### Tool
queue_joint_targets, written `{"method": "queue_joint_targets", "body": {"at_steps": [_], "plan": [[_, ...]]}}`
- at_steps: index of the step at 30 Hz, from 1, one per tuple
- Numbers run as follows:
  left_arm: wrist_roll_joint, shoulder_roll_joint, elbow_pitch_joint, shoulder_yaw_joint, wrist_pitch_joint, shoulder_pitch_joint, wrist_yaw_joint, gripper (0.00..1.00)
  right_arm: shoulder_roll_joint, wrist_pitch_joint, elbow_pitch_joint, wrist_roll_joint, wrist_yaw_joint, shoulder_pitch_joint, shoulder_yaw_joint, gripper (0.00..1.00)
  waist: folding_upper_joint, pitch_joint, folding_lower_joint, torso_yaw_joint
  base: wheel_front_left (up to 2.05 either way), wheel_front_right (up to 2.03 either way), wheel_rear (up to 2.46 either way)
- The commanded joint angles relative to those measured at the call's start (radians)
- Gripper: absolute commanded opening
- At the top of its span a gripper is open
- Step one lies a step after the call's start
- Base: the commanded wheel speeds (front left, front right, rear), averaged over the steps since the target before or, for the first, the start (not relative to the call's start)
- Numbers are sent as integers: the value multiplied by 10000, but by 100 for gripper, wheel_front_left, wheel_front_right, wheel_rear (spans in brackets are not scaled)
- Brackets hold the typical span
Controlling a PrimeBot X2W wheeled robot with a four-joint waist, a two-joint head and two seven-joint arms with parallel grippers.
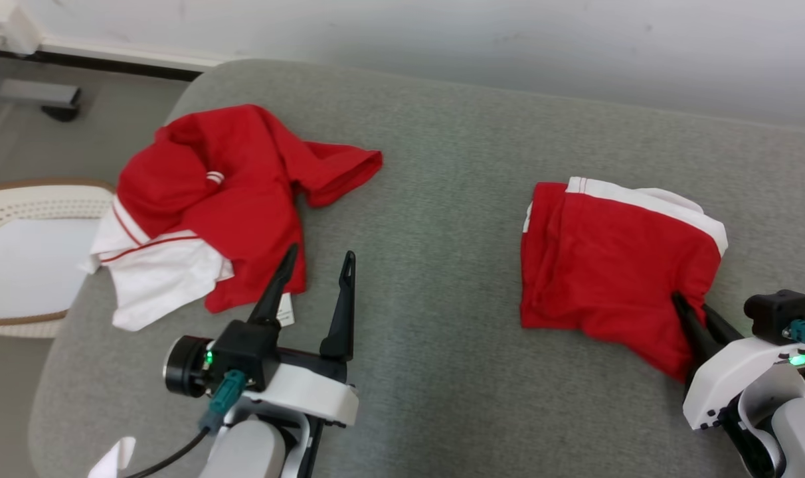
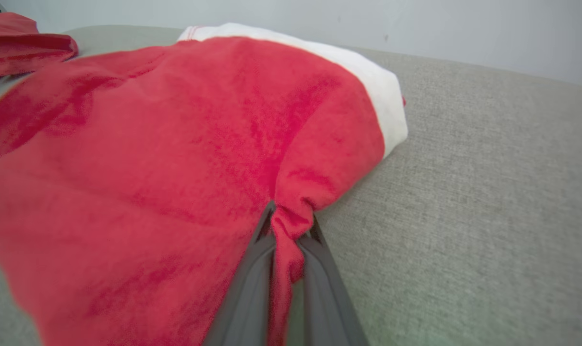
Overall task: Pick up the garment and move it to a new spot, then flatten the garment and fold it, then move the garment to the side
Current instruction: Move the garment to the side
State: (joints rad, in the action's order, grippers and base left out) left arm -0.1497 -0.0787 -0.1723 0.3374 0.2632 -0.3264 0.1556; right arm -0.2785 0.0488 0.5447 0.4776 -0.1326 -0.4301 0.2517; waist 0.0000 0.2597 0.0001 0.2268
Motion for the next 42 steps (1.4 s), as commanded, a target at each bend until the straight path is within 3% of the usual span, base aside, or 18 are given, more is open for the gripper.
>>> {"method": "queue_joint_targets", "body": {"at_steps": [1,10,15,18,29,34,38,39,40,41,42], "plan": [[95,-11,62,-48,15,87,-18,100,-237,-194,-107,-202,39,187,244,0,0,-68,-1,-269,0,0,0],[245,-225,302,-235,10,172,-58,100,-783,-575,-1509,-170,36,944,958,0,0,-153,-1,-2238,0,0,0],[323,-287,418,-213,12,22,-116,100,-1213,-672,-1707,-33,36,1008,962,0,0,64,-1,-3088,0,0,0],[429,-336,481,-131,10,-226,-177,100,-1804,-737,-1344,74,36,639,858,0,0,503,-1,-3682,0,0,0],[795,-273,644,470,-107,-1373,-460,100,-3479,-1476,795,321,36,-1316,297,0,0,2149,-1,-3855,0,0,0],[945,-174,812,789,-78,-1902,-594,100,-4181,-2100,2352,236,34,-2071,-734,0,0,2713,-1,-3590,0,0,0],[946,-140,881,901,-60,-2091,-576,100,-4277,-2611,3317,123,34,-2464,-1255,0,0,2872,-1,-3495,0,0,0],[939,-133,889,908,-52,-2115,-557,100,-4269,-2720,3471,65,36,-2555,-1330,9,0,2879,-1,-3496,0,0,0],[924,-128,890,912,-43,-2123,-535,100,-4247,-2806,3641,37,34,-2608,-1399,49,0,2875,-1,-3501,0,0,0],[908,-130,883,904,-34,-2127,-522,100,-4220,-2900,3764,-23,34,-2686,-1492,100,0,2864,-1,-3512,0,0,0],[890,-136,857,899,-26,-2116,-528,100,-4177,-2966,3917,-88,34,-2728,-1581,100,0,2829,-1,-3521,0,0,0]]}}
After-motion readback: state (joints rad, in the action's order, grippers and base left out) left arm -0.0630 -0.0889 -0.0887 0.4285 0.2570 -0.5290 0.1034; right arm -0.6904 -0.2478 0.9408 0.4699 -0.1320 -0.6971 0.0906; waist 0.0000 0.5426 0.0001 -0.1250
